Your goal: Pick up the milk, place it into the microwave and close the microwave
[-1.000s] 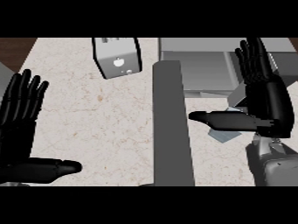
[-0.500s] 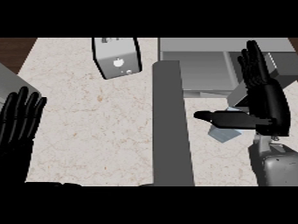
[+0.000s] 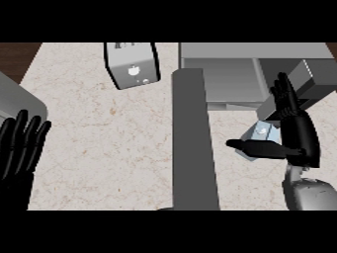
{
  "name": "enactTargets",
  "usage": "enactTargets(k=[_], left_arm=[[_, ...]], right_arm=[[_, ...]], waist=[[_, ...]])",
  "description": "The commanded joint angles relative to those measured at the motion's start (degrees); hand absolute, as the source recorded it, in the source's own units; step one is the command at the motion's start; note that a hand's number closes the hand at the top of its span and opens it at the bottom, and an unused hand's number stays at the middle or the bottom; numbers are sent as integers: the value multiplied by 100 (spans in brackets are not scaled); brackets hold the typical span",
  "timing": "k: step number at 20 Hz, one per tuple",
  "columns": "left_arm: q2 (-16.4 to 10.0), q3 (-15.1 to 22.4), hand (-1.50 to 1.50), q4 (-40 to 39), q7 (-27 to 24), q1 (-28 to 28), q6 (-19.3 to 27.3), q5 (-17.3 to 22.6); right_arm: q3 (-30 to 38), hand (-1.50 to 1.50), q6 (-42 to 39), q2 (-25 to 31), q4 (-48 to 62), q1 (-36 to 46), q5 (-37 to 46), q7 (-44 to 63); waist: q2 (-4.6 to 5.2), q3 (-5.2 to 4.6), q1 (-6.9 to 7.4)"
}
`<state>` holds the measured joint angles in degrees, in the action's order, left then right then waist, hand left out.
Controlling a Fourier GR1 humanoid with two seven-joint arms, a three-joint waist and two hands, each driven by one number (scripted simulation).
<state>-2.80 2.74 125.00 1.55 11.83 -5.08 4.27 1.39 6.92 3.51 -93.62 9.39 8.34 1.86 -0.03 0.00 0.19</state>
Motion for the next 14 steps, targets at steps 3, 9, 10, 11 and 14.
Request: enactTargets(k=[3,9,10,11,14], left_arm=[[57,145,-150,349,-421,785,-214,-100],[-32,-145,-150,230,-84,435,-301,278],[270,722,-150,566,-279,809,156,-445],[222,389,-150,414,257,202,115,-250],[120,77,-150,390,-141,478,-125,55]], right_arm=[[20,-150,97,-128,473,-544,45,-677],[418,-150,-7,36,1375,-411,-163,-1375],[509,-150,-196,200,822,-923,-329,-1383],[402,-150,146,-75,1670,-528,-54,-1773],[672,-150,-254,244,2083,-523,-334,-2026]], waist=[[-3,0,15],[4,0,3],[-4,1,-12],[7,2,-4],[4,1,5]])
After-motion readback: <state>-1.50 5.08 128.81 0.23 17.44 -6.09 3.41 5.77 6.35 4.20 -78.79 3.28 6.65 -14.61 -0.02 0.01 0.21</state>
